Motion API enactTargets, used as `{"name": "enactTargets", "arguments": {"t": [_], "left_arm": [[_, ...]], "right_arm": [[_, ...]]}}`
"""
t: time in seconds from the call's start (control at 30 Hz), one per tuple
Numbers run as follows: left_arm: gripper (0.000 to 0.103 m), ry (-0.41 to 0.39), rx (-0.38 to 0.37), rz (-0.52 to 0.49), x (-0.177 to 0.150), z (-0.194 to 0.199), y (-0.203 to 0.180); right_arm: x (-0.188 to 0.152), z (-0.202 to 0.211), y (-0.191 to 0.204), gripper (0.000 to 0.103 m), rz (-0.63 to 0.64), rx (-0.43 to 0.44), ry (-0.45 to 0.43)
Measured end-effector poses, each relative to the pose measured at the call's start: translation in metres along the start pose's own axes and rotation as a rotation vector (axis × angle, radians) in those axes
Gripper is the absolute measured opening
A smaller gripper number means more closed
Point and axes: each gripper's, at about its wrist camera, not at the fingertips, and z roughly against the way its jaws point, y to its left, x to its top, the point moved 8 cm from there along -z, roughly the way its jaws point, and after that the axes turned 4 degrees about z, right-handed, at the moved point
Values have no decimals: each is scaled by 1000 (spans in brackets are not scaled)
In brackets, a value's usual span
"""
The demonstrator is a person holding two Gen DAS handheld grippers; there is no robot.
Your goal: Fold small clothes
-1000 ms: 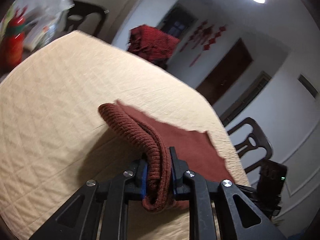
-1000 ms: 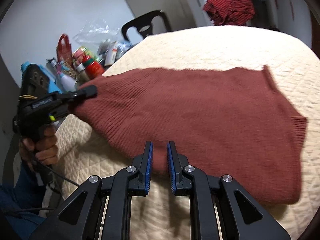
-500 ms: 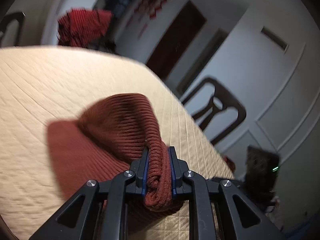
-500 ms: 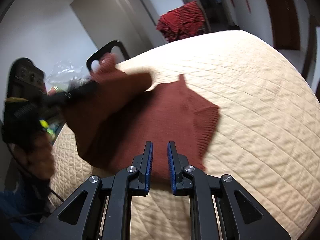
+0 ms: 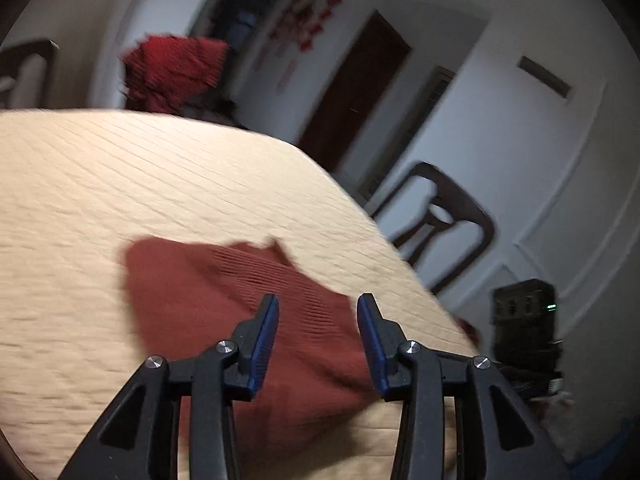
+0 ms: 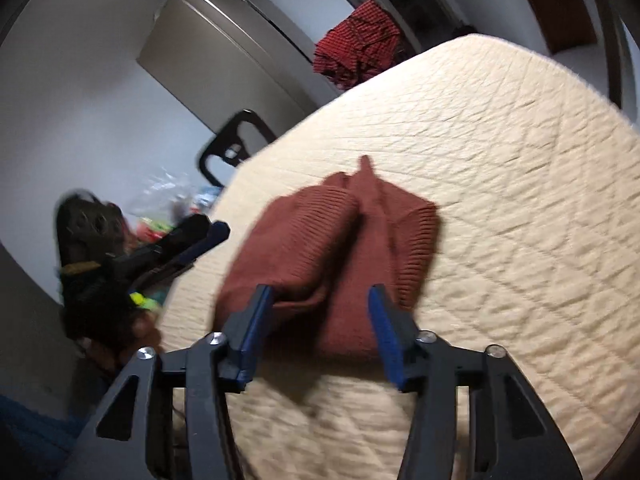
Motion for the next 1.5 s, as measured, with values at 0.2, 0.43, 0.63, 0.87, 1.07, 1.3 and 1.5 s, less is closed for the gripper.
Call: {"name": "enactTargets", "arguments": {"t": [0.2, 0.43, 0.63, 0.87, 1.07, 1.3, 1.5], "left_arm": [[43, 11, 128, 36, -17, 4, 45], [43, 28, 146, 19, -31, -5, 54], [43, 29, 146, -3, -33, -10, 52], [43, 25, 133, -38, -30, -11, 38], [43, 70, 89, -105, -41, -26, 19], [43, 84, 87, -122, -47, -28, 17], [43, 86, 86, -130, -49, -28, 14]], "right_arm": [[-11, -26, 14, 52, -66, 122, 120], [-5, -45, 13, 52, -137, 104, 130], [2, -63, -2, 38, -226, 41, 144], [18, -37, 10, 19, -115, 15, 37], [8, -22, -13, 19, -91, -64, -4], [3, -15, -21, 14, -75, -95, -18], [2, -6, -12, 12, -51, -90, -36]]}}
